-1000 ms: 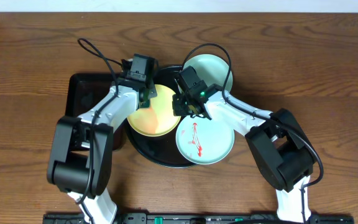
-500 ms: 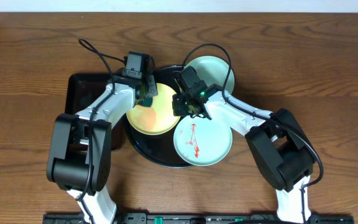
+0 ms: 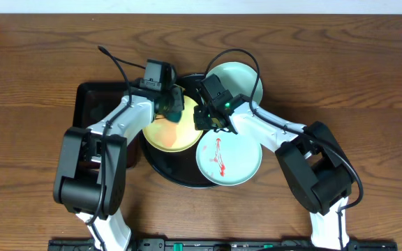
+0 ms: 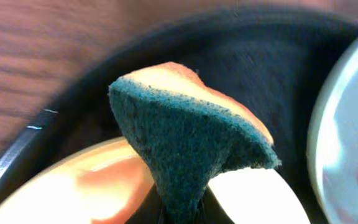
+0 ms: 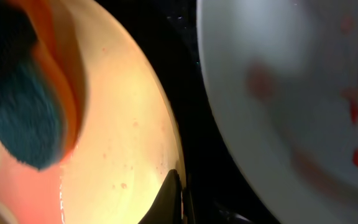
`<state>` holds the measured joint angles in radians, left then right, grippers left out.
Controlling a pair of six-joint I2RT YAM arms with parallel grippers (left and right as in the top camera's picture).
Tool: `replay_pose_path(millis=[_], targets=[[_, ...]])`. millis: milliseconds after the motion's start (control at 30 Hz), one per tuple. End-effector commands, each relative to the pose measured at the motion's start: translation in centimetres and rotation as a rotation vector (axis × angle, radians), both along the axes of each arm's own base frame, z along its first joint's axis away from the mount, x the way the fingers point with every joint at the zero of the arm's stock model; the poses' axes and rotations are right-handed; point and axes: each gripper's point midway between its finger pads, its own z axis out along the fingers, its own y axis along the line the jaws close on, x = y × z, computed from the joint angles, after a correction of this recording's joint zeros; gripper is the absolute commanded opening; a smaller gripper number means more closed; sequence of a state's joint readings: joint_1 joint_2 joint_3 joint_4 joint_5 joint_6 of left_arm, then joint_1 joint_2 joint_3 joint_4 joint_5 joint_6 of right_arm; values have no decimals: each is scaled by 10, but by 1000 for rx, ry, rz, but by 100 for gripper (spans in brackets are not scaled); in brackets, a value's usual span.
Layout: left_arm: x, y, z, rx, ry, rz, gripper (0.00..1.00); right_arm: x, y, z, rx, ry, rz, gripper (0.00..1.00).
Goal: Clean dirty plates on tray and stack at the side
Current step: 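Scrub the yellow plate with the sponge in the left gripper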
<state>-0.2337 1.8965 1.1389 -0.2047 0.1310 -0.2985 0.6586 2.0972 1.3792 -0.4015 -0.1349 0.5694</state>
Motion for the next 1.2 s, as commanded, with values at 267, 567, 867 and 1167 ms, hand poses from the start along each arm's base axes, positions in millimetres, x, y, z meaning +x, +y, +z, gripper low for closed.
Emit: replay_pose_path(millis=[267,567,867,1167], targets=[[-43,73,-17,282,177,341,7,-12,4,-15,-9,42,42,1],[-94,0,-3,-63,399,10,8,-12,4,-15,-9,43,41,1],[-131,14,-14,0,539,32,7,-12,4,-15,-9,44,42,1],[-61,43,-15,170,225,127,8,-12,4,-15,-9,44,42,1]])
